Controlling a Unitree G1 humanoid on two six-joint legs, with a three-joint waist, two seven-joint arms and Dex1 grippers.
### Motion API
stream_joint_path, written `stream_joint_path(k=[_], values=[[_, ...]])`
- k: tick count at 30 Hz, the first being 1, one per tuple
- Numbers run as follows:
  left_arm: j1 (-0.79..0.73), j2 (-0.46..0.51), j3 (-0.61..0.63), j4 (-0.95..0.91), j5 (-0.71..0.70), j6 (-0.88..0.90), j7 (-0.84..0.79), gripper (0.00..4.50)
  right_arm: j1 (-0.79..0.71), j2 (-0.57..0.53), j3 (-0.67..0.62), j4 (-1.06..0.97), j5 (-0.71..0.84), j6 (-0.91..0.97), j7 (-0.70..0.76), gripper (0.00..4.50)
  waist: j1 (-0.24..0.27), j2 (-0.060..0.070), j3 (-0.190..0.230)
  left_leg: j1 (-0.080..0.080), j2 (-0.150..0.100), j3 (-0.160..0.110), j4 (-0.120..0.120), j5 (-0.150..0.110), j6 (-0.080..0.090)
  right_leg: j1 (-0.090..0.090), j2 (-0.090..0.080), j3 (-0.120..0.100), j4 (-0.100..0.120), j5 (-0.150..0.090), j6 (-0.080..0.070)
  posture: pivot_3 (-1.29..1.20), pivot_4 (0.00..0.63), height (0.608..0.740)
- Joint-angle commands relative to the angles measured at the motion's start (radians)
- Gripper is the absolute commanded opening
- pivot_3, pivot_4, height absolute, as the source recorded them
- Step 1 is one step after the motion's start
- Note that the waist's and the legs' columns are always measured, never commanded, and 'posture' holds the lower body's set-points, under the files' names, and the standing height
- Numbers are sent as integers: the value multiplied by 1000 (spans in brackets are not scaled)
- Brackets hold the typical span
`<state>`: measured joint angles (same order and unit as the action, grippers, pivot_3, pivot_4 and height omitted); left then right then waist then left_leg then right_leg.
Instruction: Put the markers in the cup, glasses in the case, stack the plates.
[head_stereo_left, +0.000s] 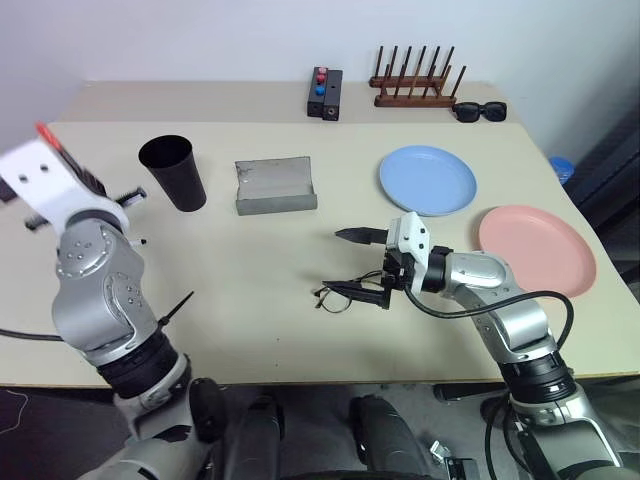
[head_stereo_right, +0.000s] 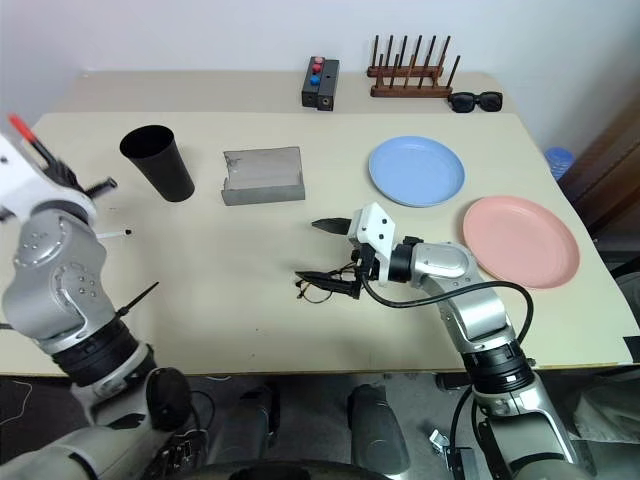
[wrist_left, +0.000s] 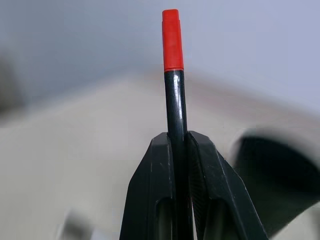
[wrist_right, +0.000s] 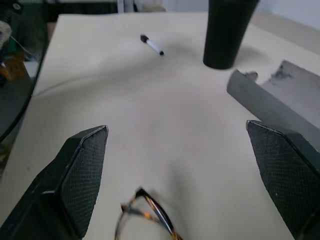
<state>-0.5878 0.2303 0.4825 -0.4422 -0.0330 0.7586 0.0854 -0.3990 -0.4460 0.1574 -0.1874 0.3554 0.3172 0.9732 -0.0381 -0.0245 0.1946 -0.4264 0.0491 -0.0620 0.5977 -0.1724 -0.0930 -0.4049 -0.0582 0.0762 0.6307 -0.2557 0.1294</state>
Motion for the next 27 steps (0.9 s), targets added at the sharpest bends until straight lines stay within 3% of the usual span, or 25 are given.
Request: stream_joint_path(k=[1, 6, 14, 21, 27], values=[[-36, 73, -114, 93, 17, -181, -83, 48, -43, 31, -15, 18, 8, -28, -23, 4500, 0, 0, 0, 0, 0, 0, 0, 0, 0, 0, 0, 0, 0, 0, 0, 0, 150, 740], [-146, 115, -177, 409, 38, -451, -84, 48, -111, 102, -20, 43, 17, -22, -75, 4500, -1, 0, 0, 0, 0, 0, 0, 0, 0, 0, 0, 0, 0, 0, 0, 0, 150, 740], [-233, 128, -171, 775, 39, -724, 10, 48, -131, 225, 10, 17, -20, -17, -220, 4500, -4, 0, 0, 0, 1, 0, -3, 0, 0, -2, 0, -1, 1, 1, 2, 0, 150, 740], [-239, 130, -180, 896, 24, -826, 38, 48, -126, 297, 19, 25, -91, -36, -360, 4500, 3, 0, 0, 0, 1, 0, -3, 1, 0, -2, 0, -1, 1, 1, 3, 0, 150, 740], [-243, 125, -190, 933, 18, -861, 44, 48, -120, 308, 18, 27, -92, -36, -389, 4500, 3, 0, 0, 0, 1, 0, -3, 1, 0, -2, 0, -1, 1, 1, 3, 0, 150, 740]])
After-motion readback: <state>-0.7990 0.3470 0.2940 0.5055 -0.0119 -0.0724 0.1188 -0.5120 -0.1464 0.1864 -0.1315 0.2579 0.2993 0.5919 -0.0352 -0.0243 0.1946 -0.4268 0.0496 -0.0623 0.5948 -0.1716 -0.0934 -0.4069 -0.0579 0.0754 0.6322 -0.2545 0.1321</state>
